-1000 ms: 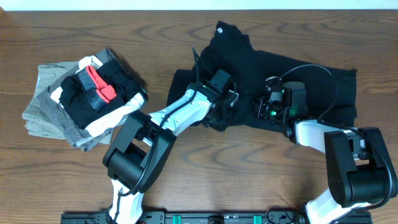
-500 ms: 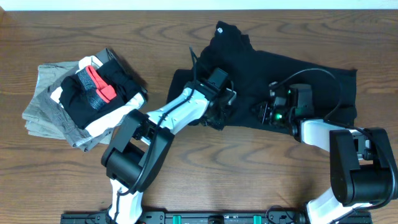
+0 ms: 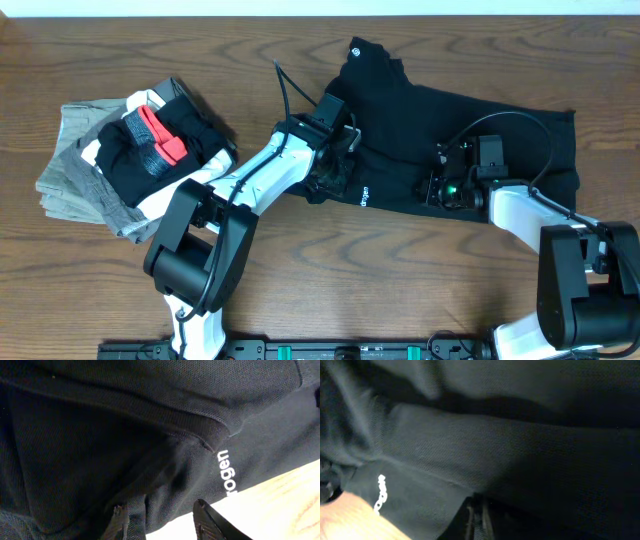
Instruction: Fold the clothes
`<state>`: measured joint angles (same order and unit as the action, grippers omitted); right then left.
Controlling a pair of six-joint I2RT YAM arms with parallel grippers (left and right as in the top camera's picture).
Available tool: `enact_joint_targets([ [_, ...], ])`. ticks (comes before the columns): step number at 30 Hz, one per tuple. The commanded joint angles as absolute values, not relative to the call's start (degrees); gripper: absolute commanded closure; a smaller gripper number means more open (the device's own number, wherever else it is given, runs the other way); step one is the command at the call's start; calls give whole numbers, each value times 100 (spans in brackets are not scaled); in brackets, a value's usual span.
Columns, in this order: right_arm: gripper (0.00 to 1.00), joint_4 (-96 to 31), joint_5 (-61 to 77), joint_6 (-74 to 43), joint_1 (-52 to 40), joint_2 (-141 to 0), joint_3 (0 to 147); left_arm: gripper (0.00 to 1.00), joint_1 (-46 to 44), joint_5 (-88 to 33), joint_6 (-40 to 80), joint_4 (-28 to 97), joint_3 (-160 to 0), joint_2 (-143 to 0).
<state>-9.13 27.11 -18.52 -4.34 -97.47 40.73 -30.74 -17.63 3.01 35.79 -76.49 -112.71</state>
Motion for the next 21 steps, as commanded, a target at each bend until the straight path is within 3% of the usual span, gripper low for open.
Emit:
enact_joint_targets([
  [1,89,-790,3236,-1275,-403,-9714,3752,55,-3057,-1688,285,3621,-7557,-11242],
  [4,88,-484,3854,-1310,-427,-9417,3752,55,-3057,-1688,285,3599,-7435,-11242],
  [21,85,403,3409,-1396,-1271,-9721,3752,53,-3055,-1688,329,3479,-7760,-10840],
])
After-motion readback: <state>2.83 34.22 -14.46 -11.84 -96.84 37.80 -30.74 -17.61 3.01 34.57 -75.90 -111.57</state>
